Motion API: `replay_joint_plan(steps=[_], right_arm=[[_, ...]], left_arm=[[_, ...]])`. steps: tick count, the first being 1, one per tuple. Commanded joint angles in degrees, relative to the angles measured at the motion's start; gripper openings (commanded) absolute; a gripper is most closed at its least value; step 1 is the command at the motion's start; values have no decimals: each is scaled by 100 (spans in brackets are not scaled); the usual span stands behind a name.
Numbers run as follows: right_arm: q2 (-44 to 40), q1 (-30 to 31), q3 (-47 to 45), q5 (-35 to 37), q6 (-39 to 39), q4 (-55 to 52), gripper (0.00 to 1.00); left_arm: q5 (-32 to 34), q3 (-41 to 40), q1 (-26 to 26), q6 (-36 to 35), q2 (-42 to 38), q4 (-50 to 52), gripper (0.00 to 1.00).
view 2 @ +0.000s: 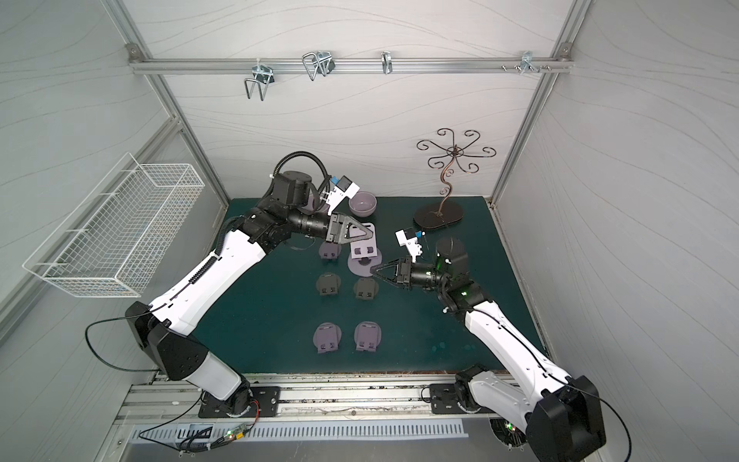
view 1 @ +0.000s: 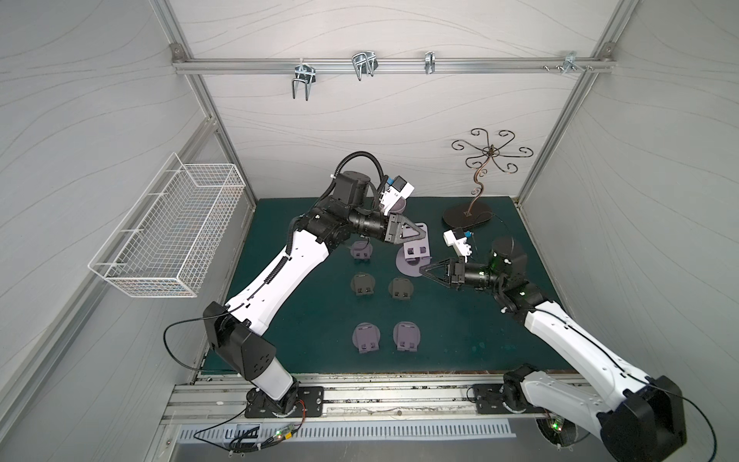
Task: Open the phone stand
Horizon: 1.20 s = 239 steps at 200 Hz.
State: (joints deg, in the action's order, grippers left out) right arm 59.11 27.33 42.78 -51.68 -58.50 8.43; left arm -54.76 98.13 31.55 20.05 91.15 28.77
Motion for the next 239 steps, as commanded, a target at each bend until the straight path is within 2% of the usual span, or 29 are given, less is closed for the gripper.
replay_joint_plan(steps=[1, 45, 133, 189, 217, 239], right_arm=[[-13, 246, -323, -1041, 68, -984, 0], [-58, 246, -360, -1057, -91, -892, 0], [-5, 272, -733, -1031, -127, -699, 0], [47, 273, -716, -974, -257, -409, 0], [6, 271, -732, -794, -277, -178, 0], [5, 273, -670, -642, -171, -151, 0]], left_arm=[[1521, 47, -430, -1024, -388, -2130, 0], [1584, 32, -246, -2135, -397, -1555, 0], [1784, 344, -233, -2903, -120, -926, 0], [1759, 347, -74, -2974, 70, -688, 0], [1442, 366, -56, -2467, 298, -649, 0], [936, 331, -58, -2148, 445, -664, 0]])
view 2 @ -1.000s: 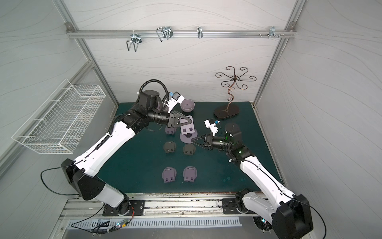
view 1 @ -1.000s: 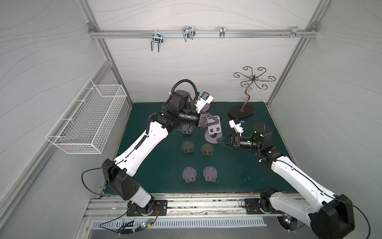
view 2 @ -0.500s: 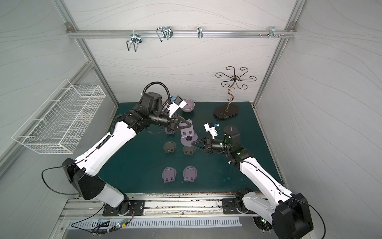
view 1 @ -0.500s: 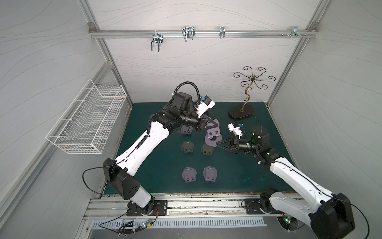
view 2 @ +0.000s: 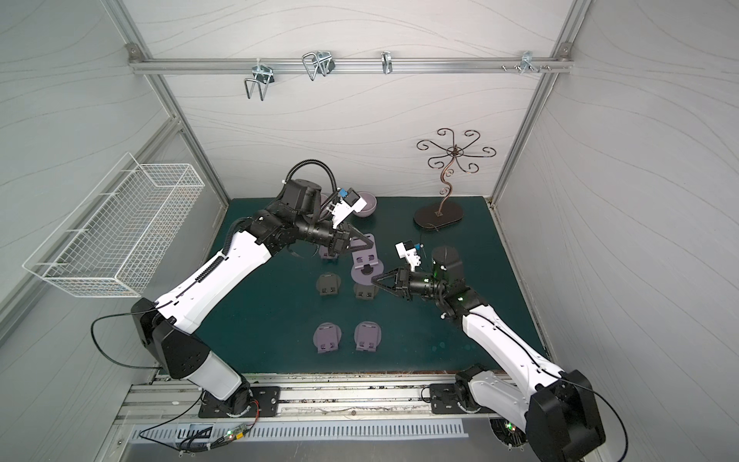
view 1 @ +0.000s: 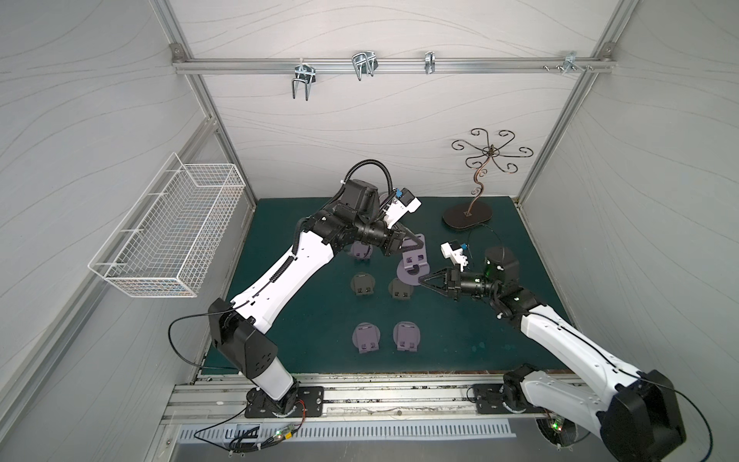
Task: Open the phone stand
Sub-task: Open the phone stand, then place the phone stand at the center of the board.
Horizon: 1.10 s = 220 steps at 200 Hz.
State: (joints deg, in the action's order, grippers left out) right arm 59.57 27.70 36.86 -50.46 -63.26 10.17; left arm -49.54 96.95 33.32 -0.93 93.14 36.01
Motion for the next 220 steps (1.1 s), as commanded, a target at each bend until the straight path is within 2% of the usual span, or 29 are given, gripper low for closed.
replay_joint_plan(steps=[1, 29, 60, 79, 105, 114, 140, 153, 189, 201, 220], right_arm=[[-37, 235, -76, -764, 319, -333, 0], [62, 92, 389, -556, 1098, -1375, 0], [61, -589, 926, -478, 2072, -2755, 0], [107, -1068, 1059, -679, 2322, -3169, 15], [30, -1567, 1039, -772, 2422, -3427, 48], [-3, -1706, 978, -808, 2409, -3415, 53], [-66, -1972, 871, -705, 2366, -3502, 54], [-87, -2085, 815, -644, 2370, -3550, 54], [-36, -2301, 779, -475, 2567, -3812, 52], [-24, -2354, 802, -431, 2645, -3850, 51], [74, -2425, 864, -363, 2693, -3861, 50]], left_arm=[[386, 453, -237, -44, 251, -1378, 0], [-307, 667, -230, -12, 502, -862, 0], [-673, 646, -232, -78, 650, -523, 0], [-767, 640, -228, -100, 737, -488, 0], [-851, 771, -221, -82, 960, -541, 0], [-918, 840, -221, -71, 1103, -495, 0], [-699, 1370, -236, -251, 1585, -345, 0], [-476, 1812, -230, -535, 2010, 86, 0], [115, 3931, -249, -1257, 3742, 1620, 0], [181, 4234, -281, -1251, 4146, 1576, 0], [60, 4217, -395, -1008, 4500, 950, 0]])
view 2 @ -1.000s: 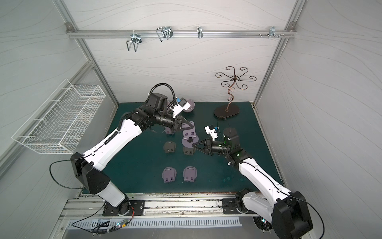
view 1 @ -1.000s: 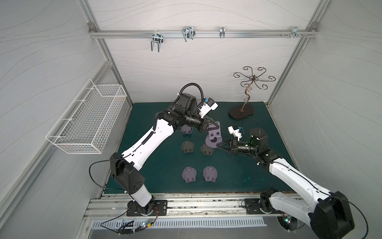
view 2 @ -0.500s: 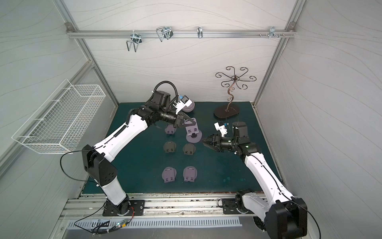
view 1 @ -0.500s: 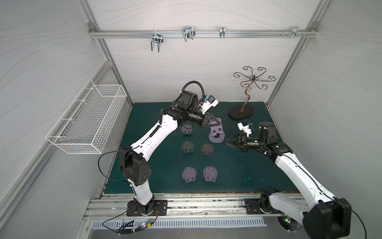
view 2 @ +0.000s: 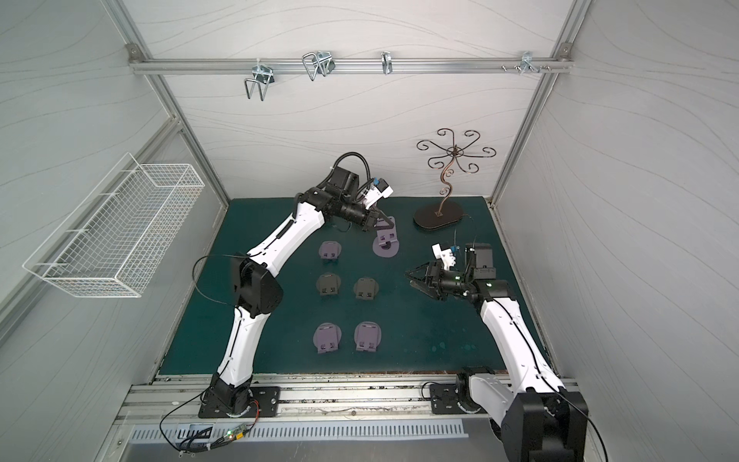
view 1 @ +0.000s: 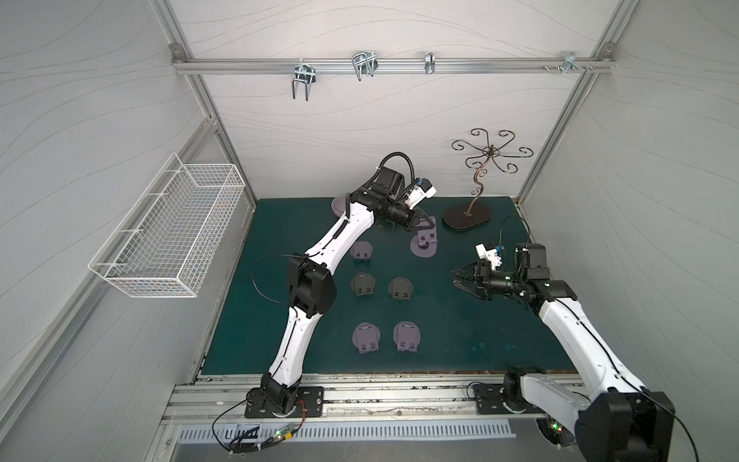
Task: Open the phone stand
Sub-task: Place the phone stand at the center of the board.
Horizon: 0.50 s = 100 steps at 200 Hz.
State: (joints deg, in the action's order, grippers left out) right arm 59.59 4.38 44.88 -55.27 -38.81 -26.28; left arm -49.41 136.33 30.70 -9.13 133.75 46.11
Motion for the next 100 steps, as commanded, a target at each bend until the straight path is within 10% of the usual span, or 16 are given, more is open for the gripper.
replay_joint_plan(steps=[1, 100], right_arm=[[80, -94, 67, 120, 262, -213, 50], [953, -223, 167, 23, 339, -45, 48]], left_arm=[[37, 284, -143, -174, 458, -90, 0], [-235, 1013, -784, -125, 1780, -730, 0]])
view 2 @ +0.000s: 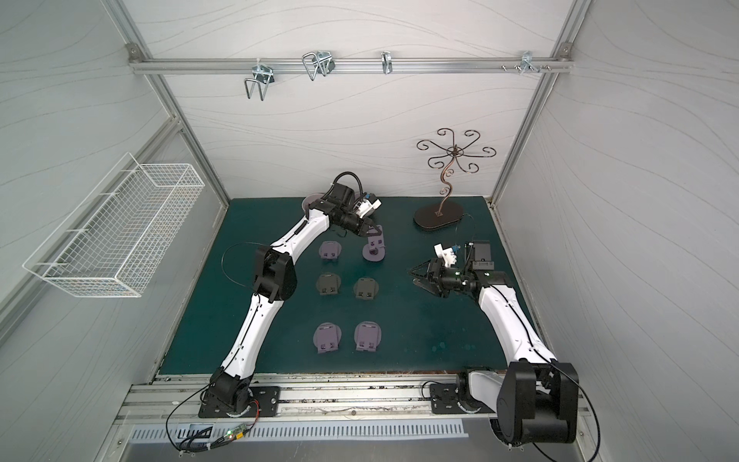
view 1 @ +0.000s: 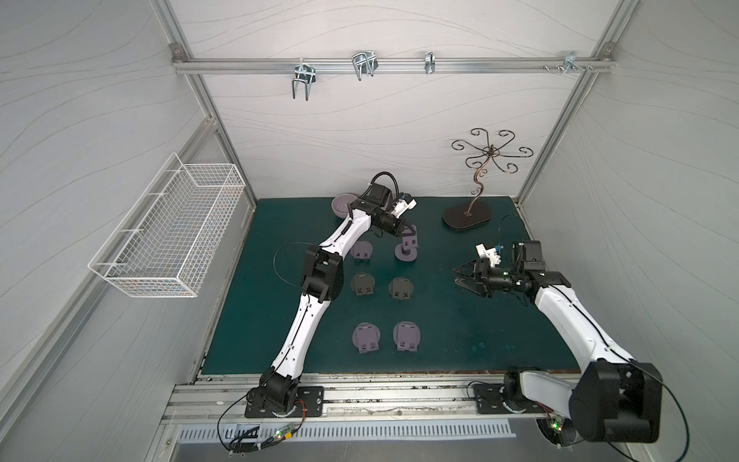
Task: Open the phone stand
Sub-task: Place the phone stand at the center of the board.
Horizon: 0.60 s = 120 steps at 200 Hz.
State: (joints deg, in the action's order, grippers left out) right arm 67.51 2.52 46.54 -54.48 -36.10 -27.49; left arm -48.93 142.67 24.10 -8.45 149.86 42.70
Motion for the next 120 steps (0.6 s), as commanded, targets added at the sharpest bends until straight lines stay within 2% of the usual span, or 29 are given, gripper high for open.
replay_joint_plan(steps=[1, 56, 113, 117, 120], right_arm=[[173, -35, -2, -55, 59, 81, 48], [483, -39, 116, 76, 94, 81, 47], [581, -24, 50, 139, 34, 221, 48], [560, -16, 43, 136, 11, 232, 48], [550, -16, 35, 139, -12, 251, 48]], left_arm=[[-283, 386, -129, -188, 181, -391, 0], [-735, 805, -311, 183, 655, -873, 0], [-717, 376, -249, 19, 483, -591, 0], [-680, 312, -235, 27, 442, -632, 4], [-658, 255, -231, 30, 413, -662, 11]])
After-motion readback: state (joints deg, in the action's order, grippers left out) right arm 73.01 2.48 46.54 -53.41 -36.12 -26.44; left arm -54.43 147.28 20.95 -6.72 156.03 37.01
